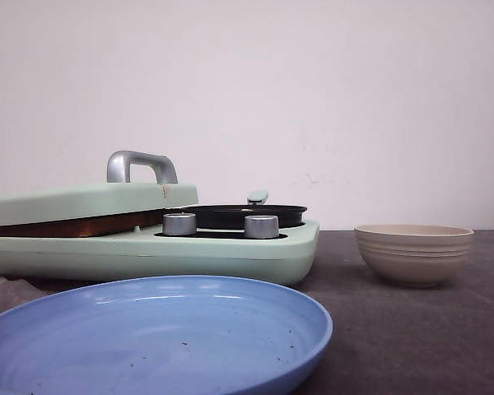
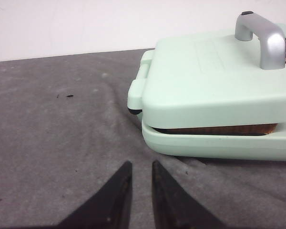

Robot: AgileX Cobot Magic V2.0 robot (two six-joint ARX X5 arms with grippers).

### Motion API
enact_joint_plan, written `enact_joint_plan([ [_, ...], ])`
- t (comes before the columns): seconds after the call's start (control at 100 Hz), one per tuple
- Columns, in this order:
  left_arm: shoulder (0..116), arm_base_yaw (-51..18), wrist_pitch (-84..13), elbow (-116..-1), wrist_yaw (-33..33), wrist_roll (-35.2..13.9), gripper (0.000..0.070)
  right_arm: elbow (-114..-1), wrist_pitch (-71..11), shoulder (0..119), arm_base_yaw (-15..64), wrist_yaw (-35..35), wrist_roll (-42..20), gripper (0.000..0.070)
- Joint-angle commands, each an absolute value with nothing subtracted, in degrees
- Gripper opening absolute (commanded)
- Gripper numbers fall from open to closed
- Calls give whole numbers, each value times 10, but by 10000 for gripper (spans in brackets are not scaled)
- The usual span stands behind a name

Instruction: Make breakfast with bread and shrimp

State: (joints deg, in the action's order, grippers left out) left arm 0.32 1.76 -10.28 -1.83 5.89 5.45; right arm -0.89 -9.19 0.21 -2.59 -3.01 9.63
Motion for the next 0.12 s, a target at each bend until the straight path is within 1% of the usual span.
enact_joint_plan([
  [0.0, 3, 18, -107, -9, 60, 62, 3, -7, -85, 2, -26, -30, 99, 0],
  [0.11, 3, 18, -107, -9, 60, 62, 3, -7, -85, 2, -26, -30, 99, 0],
])
